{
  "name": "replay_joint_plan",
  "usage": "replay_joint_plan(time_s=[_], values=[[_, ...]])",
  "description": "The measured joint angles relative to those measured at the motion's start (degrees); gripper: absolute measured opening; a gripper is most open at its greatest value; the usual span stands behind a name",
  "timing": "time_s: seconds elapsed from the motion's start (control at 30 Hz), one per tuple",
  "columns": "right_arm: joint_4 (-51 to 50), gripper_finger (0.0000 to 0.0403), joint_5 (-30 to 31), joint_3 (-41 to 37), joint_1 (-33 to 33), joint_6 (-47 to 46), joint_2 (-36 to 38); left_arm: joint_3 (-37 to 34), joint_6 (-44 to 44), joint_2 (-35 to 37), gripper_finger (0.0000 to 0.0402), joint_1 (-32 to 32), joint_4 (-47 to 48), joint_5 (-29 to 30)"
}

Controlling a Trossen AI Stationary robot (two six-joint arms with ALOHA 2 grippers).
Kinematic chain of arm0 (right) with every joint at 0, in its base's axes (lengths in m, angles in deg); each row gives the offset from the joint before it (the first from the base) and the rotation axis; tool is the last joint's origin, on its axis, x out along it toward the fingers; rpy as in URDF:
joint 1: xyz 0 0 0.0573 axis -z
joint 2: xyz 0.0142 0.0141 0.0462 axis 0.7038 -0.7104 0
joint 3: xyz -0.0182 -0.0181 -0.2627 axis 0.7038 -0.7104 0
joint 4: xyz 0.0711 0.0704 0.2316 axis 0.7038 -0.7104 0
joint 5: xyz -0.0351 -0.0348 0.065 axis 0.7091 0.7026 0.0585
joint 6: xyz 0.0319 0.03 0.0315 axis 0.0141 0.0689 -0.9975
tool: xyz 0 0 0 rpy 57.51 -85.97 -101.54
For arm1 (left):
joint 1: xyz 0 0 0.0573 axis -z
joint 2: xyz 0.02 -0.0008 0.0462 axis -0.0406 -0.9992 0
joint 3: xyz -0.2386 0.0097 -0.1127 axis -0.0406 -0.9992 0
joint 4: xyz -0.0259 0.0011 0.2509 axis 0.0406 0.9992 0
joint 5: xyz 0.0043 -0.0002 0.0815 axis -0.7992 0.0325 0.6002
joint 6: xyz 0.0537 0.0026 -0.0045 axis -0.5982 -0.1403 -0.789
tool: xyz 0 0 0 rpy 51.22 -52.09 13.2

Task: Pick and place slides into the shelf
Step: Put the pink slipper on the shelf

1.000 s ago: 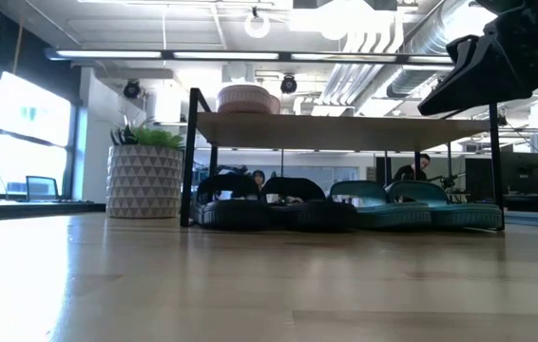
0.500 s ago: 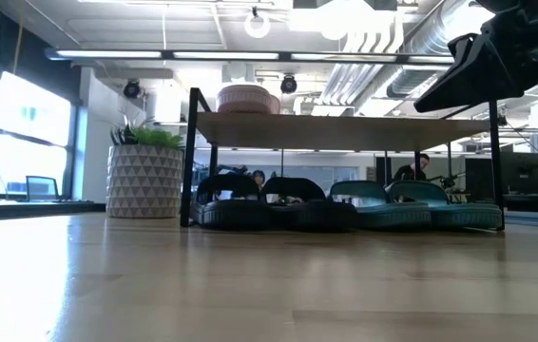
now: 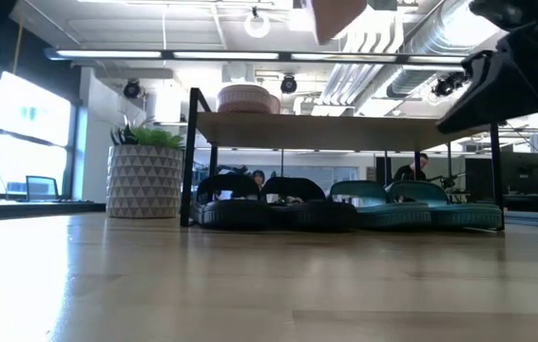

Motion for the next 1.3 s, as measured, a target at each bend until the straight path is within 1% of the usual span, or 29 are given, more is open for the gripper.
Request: replay_joint_plan(time_s=[0.07,0.23,0.37,0.5,0.67,0.87,0.97,1.13,1.3], values=[[-2.0,0.0,1.2,0.0,-1.0,-2.0,0.0,0.0,-0.8,-2.7,0.0,-0.2,-0.1,2.4],[-5.5,0.0,4.3,0.0,-3.3,-5.9,0.1,0.0,-6.5,-9.2,0.0,-0.2,-3.5,12.1],[-6.9,0.0,5.7,0.0,-4.3,-7.5,0.1,0.0,-7.4,-13.8,0.0,-0.2,-3.3,14.9],[-7.2,0.0,6.1,0.0,-4.5,-7.7,0.1,0.0,-7.3,-16.2,0.0,-0.2,-2.9,17.7],[-7.2,0.0,6.2,0.0,-4.5,-7.7,0.1,0.0,-4.2,-17.2,0.0,-0.5,2.4,16.7],[-7.2,0.0,6.3,0.0,-4.5,-7.7,0.1,0.0,6.0,-17.1,0.0,-2.8,10.6,13.6],[-7.2,0.0,6.7,0.0,-4.5,-7.7,0.1,0.0,9.1,-17.1,0.0,-3.9,13.3,13.4],[-7.0,0.0,6.7,0.0,-4.5,-7.7,0.1,0.0,10.7,-17.1,0.0,-4.8,15.9,11.0],[-6.8,0.0,6.9,0.0,-4.5,-7.7,0.1,0.0,9.3,-17.1,0.0,-4.7,17.4,10.9]])
